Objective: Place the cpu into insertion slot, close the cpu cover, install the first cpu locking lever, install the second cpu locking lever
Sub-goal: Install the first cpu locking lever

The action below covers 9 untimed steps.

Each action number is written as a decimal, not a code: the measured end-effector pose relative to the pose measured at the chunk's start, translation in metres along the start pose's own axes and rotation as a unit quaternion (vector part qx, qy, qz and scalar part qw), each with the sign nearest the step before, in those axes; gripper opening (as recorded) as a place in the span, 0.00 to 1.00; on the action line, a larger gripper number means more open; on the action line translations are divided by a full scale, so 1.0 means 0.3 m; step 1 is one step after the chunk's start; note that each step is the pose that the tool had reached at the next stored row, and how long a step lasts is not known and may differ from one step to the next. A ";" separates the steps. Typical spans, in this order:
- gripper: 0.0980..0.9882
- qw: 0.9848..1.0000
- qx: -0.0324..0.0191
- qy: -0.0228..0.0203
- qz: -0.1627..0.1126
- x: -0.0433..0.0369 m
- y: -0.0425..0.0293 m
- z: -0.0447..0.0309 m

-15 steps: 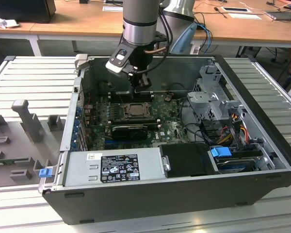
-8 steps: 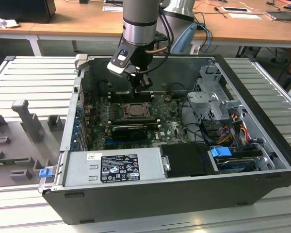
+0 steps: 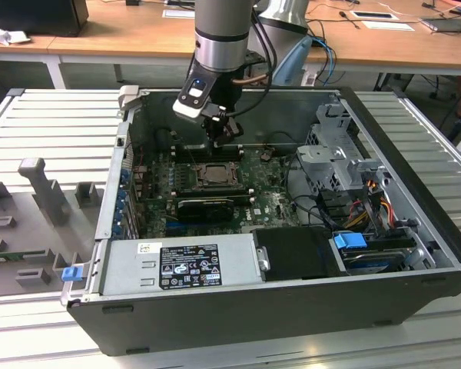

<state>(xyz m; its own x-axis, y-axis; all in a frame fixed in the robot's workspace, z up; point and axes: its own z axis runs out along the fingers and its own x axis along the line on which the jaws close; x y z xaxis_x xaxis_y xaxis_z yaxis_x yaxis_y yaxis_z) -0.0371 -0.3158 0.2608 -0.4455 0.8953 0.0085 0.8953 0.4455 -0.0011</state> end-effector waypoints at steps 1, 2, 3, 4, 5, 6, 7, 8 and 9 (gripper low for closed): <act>0.01 1.000 0.000 0.000 -0.005 0.000 0.000 0.000; 0.01 1.000 0.000 0.000 -0.009 0.000 0.000 0.000; 0.01 1.000 0.000 0.000 -0.013 0.000 0.000 0.000; 0.01 1.000 0.000 0.000 -0.017 0.000 0.000 0.000; 0.01 1.000 0.000 0.000 -0.020 0.000 0.000 0.000; 0.01 1.000 0.000 0.000 -0.027 0.000 0.000 0.000; 0.01 0.999 -0.001 -0.001 -0.036 0.000 0.000 0.000; 0.01 0.999 -0.001 -0.001 -0.047 0.000 0.000 0.000; 0.01 0.998 -0.001 -0.001 -0.056 0.000 0.000 0.000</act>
<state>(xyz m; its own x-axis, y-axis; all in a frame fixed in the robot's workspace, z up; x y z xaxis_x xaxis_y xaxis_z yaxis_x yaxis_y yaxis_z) -0.0372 -0.3159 0.2607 -0.5432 0.8396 0.0064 0.8396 0.5432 0.0027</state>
